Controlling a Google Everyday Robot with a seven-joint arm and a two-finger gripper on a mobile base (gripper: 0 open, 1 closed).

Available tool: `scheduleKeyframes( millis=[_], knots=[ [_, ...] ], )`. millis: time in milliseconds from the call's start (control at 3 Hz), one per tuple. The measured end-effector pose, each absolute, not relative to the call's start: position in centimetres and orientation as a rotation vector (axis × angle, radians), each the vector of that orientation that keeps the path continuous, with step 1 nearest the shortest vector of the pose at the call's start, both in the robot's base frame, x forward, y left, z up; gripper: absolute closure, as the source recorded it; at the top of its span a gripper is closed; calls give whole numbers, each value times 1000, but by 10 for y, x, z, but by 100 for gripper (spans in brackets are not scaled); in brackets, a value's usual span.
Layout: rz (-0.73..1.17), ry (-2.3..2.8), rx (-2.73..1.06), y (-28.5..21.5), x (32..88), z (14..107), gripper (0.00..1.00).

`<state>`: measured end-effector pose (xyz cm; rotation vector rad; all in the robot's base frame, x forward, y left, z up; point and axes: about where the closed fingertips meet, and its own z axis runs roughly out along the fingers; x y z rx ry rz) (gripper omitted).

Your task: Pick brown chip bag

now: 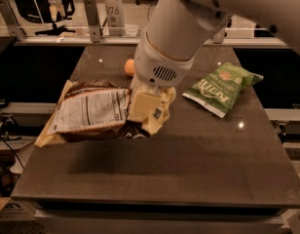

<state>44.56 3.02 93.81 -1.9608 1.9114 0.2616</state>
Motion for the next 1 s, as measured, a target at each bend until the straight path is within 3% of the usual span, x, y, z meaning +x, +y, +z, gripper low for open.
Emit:
scheduleKeyframes(
  millis=[1000],
  knots=[
    [235, 1843, -1926, 6, 473, 1017, 100]
  ],
)
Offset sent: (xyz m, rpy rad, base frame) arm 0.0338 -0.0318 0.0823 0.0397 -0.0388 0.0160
